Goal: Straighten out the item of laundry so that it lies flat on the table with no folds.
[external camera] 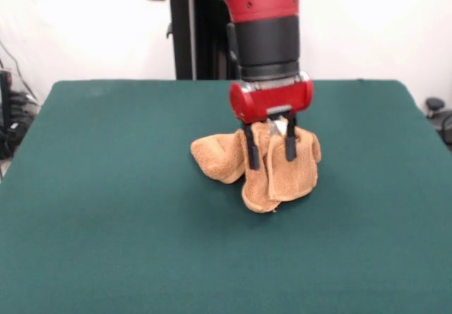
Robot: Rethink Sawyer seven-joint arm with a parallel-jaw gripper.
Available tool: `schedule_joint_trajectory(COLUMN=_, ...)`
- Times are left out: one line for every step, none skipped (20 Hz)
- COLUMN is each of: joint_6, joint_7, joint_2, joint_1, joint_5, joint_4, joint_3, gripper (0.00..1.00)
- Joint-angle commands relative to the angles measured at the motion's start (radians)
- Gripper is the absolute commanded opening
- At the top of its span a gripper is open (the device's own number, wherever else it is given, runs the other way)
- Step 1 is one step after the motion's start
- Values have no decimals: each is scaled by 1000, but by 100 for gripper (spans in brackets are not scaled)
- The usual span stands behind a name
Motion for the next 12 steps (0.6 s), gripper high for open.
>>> schedule_joint_trajectory(joint_6=161, joint_7=-44, joint_2=-164, joint_1=-54, joint_5=21, joint_4=89, joint_3=81, gripper=100)
schedule_joint_trajectory(joint_6=171, joint_7=-56, joint_2=-192, joint_1=-78, joint_5=32, joint_4=110, joint_3=100, gripper=100)
schedule_joint_trajectory(joint_6=188, joint_7=-60, joint_2=-230, joint_1=-90, joint_5=51, joint_4=130, joint_3=120, gripper=100)
schedule_joint_trajectory(joint_6=202, joint_7=-72, joint_2=-244, joint_1=-108, joint_5=60, joint_4=134, joint_3=136, gripper=100)
schedule_joint_trajectory(joint_6=221, joint_7=-79, joint_2=-279, joint_1=-122, joint_5=83, joint_4=154, joint_3=160, gripper=100)
schedule_joint_trajectory(joint_6=238, joint_7=-92, joint_2=-297, joint_1=-141, joint_5=98, joint_4=161, joint_3=179, gripper=100)
schedule_joint_trajectory(joint_6=263, joint_7=-103, joint_2=-331, joint_1=-161, joint_5=129, joint_4=182, joint_3=211, gripper=100)
schedule_joint_trajectory(joint_6=275, joint_7=-113, joint_2=-347, joint_1=-180, joint_5=145, joint_4=189, joint_3=232, gripper=100)
schedule_joint_trajectory(joint_6=298, joint_7=-122, joint_2=-384, joint_1=-199, joint_5=179, joint_4=207, joint_3=265, gripper=100)
schedule_joint_trajectory(joint_6=313, joint_7=-131, joint_2=-397, joint_1=-216, joint_5=195, joint_4=208, joint_3=286, gripper=100)
schedule_joint_trajectory(joint_6=332, joint_7=-141, joint_2=-433, joint_1=-234, joint_5=231, joint_4=223, joint_3=317, gripper=100)
schedule_joint_trajectory(joint_6=346, joint_7=-148, joint_2=-445, joint_1=-248, joint_5=248, joint_4=223, joint_3=335, gripper=100)
